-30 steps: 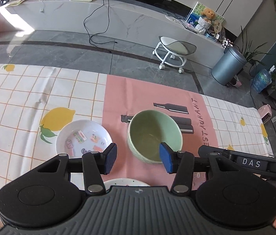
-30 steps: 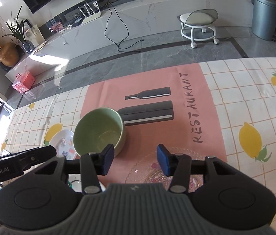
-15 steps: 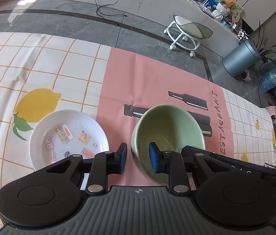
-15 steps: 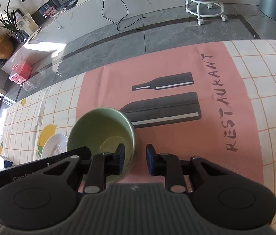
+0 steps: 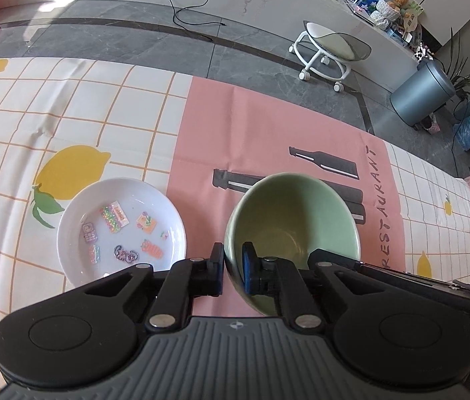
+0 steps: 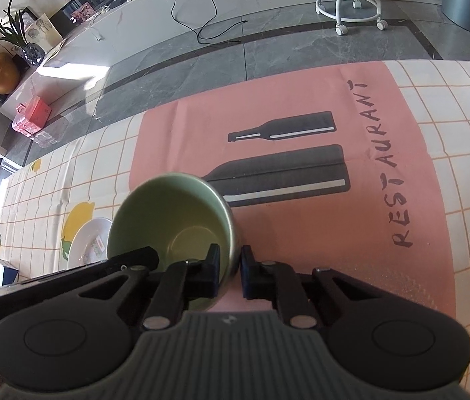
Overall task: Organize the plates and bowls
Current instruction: 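Carry the green bowl with the left gripper and lower it into the steel bowl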
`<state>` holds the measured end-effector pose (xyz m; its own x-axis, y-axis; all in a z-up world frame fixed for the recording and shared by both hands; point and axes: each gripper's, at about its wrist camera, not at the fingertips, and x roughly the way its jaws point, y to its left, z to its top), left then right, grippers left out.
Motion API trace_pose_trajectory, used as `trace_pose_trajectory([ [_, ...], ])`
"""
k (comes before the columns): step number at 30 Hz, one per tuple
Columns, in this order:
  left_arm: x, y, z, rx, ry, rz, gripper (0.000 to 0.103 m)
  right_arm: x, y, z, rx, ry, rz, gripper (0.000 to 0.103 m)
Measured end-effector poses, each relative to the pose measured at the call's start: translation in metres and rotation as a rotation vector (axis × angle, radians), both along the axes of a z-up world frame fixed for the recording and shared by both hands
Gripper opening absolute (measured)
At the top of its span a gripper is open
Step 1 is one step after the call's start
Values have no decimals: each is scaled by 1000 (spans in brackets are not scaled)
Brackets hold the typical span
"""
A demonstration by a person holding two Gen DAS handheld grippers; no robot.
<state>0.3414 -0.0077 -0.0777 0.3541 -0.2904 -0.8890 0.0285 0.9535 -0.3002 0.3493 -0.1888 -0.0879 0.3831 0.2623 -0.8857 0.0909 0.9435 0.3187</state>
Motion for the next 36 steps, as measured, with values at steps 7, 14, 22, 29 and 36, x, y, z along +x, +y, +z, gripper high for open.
trace_pose_trajectory([
  [7,-44,3,47,22,-56,31,11,-36,2,33,38,-16,6,10],
  [14,-106,15,105,25,-140,64,11,-104,10,86,83,-82,29,10],
  [22,-175,35,136,11,-200,116,12,-178,24,128,128,-161,76,11],
  [29,-225,48,118,-28,-167,161,12,-234,29,122,156,-150,101,11],
  [36,-250,53,82,-62,-99,185,12,-264,26,86,174,-76,89,10],
])
